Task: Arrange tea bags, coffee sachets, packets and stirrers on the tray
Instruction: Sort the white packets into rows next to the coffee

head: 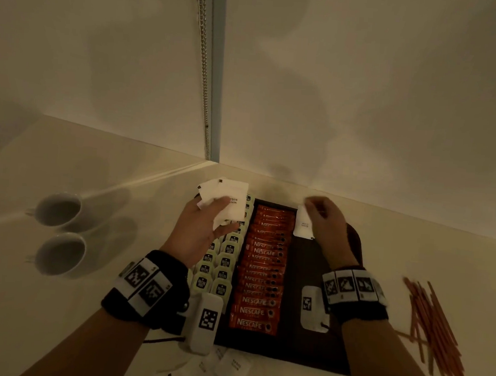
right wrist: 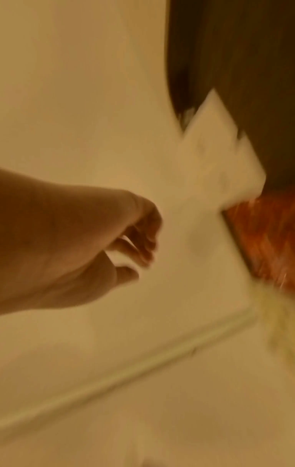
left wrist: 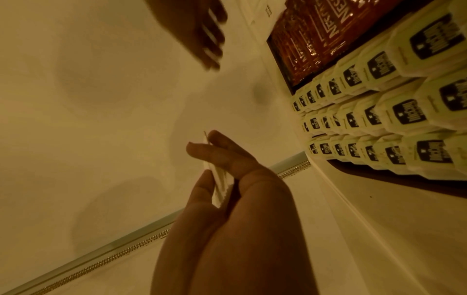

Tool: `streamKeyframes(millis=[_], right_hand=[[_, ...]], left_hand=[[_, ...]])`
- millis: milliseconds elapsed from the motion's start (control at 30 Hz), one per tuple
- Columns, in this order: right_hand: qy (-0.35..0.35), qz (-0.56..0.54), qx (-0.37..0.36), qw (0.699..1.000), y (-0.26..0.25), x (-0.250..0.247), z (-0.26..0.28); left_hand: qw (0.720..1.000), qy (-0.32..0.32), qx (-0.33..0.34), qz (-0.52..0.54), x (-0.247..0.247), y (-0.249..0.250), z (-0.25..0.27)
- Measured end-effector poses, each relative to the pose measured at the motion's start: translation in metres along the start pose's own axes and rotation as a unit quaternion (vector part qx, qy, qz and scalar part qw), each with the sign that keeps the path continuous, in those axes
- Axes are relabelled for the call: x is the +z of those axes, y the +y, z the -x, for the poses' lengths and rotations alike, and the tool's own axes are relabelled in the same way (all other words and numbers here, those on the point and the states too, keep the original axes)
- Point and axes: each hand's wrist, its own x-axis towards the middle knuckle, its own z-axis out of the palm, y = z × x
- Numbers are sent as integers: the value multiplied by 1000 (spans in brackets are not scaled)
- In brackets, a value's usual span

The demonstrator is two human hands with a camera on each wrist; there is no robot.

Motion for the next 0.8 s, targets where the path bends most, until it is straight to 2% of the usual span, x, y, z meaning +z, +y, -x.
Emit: streamKeyframes(millis=[100,167,267,367,433,500,633,733,800], right_hand=[[-165,-67,-72,981,-52,12,25],[-204,-66,-102,971,-73,20,35],[-188,-82,-101,974,-80,26,44],[-181,-177,-34,967,-75,28,51],[-188,-295,42,936,-74,29,60],[-200,-354,90,909,-72,31,69],[-227,-286,79,927,-65,34,88],[-192,-319,81,925,-60,31,92],[-166,-304,66,936,-58,28,92]], left_hand=[[997,-14,20,-76,3,0,4],[991,-23,34,-129,5,0,7],[988,-24,49,-145,5,3,11],[989,-24,62,-131,2,5,15],[986,-28,73,-145,0,4,18],[985,-19,81,-151,0,3,20],[980,5,96,-174,2,4,22],[970,-4,111,-216,2,6,24],[966,-1,119,-230,3,7,24]])
